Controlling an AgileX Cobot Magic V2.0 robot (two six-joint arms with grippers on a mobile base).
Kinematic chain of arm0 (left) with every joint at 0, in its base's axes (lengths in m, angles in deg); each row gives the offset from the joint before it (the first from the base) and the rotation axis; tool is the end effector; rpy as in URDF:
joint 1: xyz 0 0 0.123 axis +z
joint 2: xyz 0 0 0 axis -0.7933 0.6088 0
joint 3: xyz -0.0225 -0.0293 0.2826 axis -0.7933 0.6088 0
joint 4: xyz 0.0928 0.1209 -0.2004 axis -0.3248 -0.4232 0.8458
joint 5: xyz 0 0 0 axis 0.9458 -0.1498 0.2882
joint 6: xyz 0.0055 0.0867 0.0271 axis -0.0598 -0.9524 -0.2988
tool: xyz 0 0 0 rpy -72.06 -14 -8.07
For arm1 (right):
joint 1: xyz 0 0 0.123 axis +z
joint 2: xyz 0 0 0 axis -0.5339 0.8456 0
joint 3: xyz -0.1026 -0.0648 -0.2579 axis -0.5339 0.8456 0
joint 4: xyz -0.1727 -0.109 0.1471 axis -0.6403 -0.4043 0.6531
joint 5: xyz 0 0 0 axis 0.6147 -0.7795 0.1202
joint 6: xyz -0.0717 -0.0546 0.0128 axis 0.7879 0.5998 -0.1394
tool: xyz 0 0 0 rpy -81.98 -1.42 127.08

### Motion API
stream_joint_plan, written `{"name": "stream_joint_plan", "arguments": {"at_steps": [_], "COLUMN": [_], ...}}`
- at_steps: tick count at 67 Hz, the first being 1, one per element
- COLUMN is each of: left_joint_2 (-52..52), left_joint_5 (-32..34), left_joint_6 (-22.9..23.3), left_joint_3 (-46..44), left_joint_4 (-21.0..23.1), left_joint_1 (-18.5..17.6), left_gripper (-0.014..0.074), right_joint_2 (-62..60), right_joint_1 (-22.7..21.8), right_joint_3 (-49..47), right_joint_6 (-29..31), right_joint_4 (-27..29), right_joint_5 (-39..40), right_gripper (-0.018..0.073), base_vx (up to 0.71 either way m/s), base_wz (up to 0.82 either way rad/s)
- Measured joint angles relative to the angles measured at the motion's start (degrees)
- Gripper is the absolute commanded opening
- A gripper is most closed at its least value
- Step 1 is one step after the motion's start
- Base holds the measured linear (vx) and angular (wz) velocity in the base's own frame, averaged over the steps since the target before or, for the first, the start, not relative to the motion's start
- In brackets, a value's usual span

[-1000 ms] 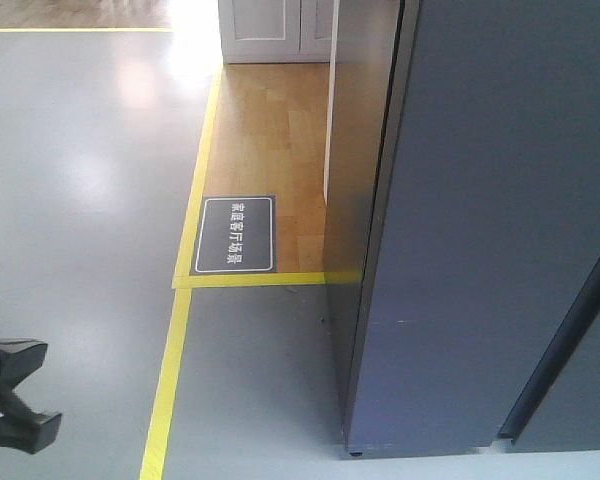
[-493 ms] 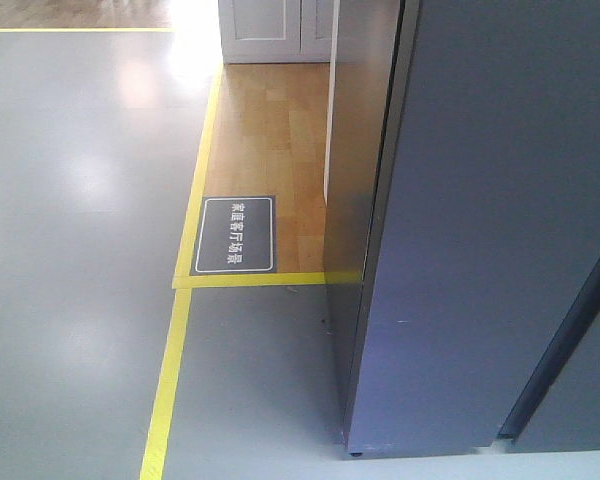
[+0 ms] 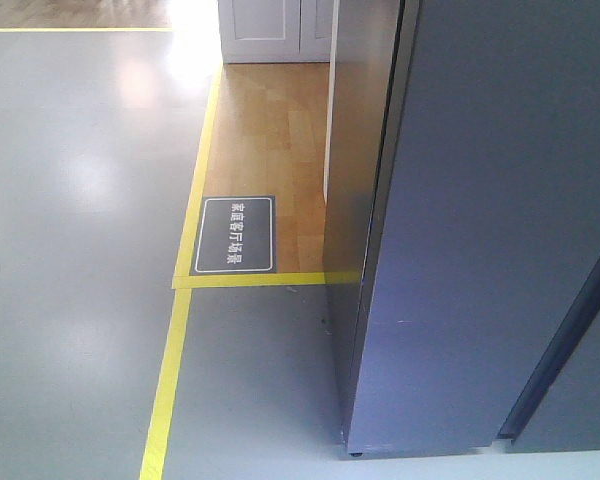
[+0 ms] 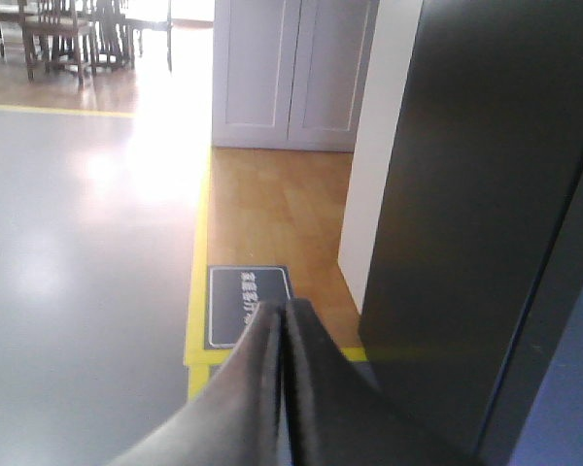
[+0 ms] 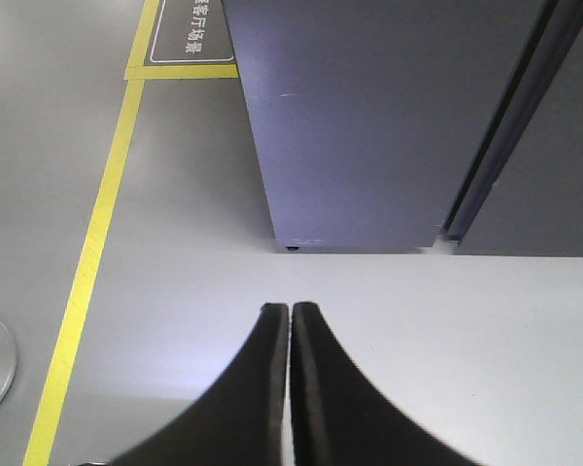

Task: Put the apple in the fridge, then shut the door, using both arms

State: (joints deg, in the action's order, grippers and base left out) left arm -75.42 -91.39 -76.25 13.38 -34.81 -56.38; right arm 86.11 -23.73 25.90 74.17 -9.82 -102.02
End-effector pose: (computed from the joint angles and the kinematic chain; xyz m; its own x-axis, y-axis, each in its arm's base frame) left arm 0.0559 -0.0032 0.1880 -0.1273 -0.1445 -0.9813 0.0418 0.9877 -0.1509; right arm 0.0152 0.0012 0.3001 -0.6707 0.0256 -0.7413 -0.0568 0.9947 0.0857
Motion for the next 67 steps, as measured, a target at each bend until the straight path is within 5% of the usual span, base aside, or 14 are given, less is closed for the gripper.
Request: {"name": "stream_joint_plan", "arguments": {"at_steps": [13,67], "left_joint_2": [0.00,0.00], "left_joint_5": [1.44,8.25], "left_joint_6": [-5.26,-5.61], "left_joint_3": [0.00,0.00], "left_joint_4": [0.00,0.00], "left_joint_1": [0.00,1.84], "left_gripper": [-0.0006,-0.0006], "right_joint_2": [0.00,0.00], "right_joint_1": [0.00,0.00], "right_joint_3": [0.00,0.00], "right_joint_6": [0.00,0.00], "right_joint_4": [0.00,0.00], "right_joint_5": [0.00,0.00], "right_gripper": [-0.0003,-0.0003], "base_vx": [0.00,0.00], "base_wz": [0.00,0.00]}}
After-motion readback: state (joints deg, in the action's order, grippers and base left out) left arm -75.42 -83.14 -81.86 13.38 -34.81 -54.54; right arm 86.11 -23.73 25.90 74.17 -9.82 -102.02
